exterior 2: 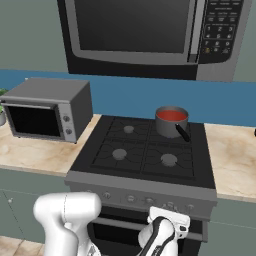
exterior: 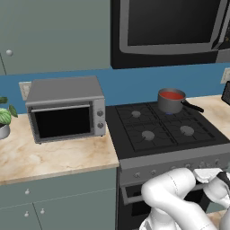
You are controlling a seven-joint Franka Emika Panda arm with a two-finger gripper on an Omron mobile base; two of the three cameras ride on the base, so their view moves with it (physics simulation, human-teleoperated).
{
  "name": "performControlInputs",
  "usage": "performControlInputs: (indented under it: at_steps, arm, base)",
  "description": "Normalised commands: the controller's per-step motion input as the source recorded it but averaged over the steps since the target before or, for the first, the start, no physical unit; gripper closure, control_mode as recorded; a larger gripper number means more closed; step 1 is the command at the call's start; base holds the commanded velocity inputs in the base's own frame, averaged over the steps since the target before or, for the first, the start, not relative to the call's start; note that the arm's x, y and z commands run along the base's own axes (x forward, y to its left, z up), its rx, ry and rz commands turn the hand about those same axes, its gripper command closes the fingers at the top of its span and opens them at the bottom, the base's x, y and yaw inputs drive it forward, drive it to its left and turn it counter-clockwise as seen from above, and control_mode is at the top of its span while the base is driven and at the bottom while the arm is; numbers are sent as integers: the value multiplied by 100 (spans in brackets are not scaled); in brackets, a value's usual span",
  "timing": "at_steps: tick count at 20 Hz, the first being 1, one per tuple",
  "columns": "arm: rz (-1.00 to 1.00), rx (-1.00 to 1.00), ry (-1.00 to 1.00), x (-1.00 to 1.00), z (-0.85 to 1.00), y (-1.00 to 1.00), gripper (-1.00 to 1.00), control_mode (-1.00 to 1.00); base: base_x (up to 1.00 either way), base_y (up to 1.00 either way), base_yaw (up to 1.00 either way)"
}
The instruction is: Wait until the marinara sauce is simmered to a deep red color and then turn off the stove.
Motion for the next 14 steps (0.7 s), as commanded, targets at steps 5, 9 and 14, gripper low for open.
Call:
performControlInputs:
  at_steps: [5, 9, 14]
  arm:
    - [0, 24, 0, 0, 5, -20, 100, -100]
    - [0, 25, 0, 0, 5, -23, 100, -100]
    - [0, 25, 0, 0, 6, -23, 100, -100]
  base:
    - [0, 0, 0]
    - [0, 0, 0]
    - [0, 0, 0]
